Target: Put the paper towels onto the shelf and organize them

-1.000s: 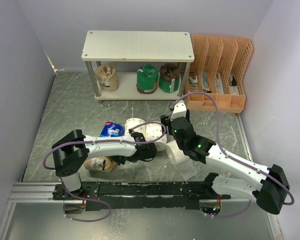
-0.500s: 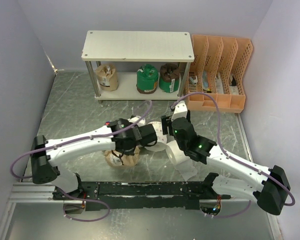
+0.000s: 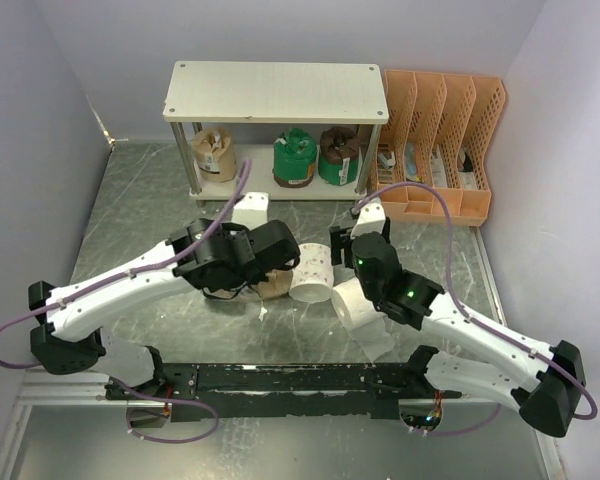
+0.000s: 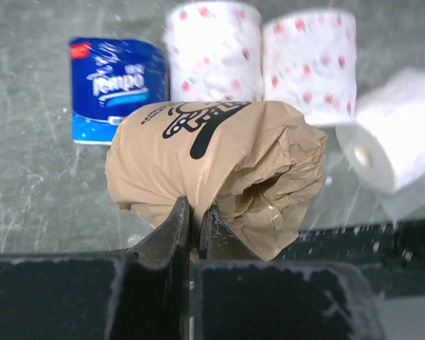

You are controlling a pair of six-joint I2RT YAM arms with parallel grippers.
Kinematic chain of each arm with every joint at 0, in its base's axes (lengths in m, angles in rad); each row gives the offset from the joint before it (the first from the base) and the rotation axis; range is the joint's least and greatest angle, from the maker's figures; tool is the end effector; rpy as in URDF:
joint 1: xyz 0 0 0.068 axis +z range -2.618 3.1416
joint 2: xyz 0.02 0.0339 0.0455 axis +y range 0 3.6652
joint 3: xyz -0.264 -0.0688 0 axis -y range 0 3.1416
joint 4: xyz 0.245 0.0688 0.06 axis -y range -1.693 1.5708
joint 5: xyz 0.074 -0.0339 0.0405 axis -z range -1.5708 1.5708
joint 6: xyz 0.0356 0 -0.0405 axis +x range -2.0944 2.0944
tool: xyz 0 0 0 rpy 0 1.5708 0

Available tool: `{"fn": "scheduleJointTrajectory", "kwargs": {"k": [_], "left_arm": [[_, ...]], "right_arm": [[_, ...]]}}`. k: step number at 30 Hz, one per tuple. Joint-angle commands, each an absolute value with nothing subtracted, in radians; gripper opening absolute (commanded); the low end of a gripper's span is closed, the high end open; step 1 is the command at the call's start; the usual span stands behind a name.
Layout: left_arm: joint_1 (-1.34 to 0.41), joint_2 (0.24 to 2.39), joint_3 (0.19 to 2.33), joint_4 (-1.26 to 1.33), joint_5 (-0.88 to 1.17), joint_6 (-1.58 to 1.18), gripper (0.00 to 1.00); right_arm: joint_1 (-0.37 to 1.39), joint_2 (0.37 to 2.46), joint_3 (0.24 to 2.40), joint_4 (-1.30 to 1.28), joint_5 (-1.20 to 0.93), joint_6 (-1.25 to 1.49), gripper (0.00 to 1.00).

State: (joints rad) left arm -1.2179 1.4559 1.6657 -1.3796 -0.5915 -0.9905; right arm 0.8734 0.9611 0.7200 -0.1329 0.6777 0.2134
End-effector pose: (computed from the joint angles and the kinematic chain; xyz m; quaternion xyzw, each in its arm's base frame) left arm 0.1075 -0.2346 0.3901 0.0487 0.9380 -0.0417 0.3408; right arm 0.1557 0.1511 0.2925 -0.0754 0.7979 0.0396 0.5968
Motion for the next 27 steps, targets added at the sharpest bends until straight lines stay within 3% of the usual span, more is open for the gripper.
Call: {"fn": "scheduleJointTrajectory", "kwargs": {"k": [1, 2, 10, 20, 27], "left_arm": [[-1.193, 1.373, 1.632, -1.405, -0.933, -1.312, 0.07], [-1.151, 1.344, 1.592, -1.374, -0.957, -1.387, 0.07], [-0.773, 1.128, 1.216, -0.596, -0.806, -1.229, 0.07], [-0.648, 1.398, 1.259, -0.209, -0.64, -1.191, 0.07], [-0.621, 1.541, 1.244, 0.086, -0.692, -1.131, 0.07]], "right_arm": [[0.873, 0.908, 0.778, -0.165, 0.732, 0.224, 0.71], [0.873, 0.898, 0.782, -0.163, 0.73, 0.216, 0.71], [0.874, 0.893, 0.847, -0.217, 0.716, 0.184, 0.71], [0.873, 0.868, 0.894, -0.259, 0.725, 0.157, 0.71], [0.873, 0.849, 0.913, -0.295, 0.732, 0.157, 0.71]]}}
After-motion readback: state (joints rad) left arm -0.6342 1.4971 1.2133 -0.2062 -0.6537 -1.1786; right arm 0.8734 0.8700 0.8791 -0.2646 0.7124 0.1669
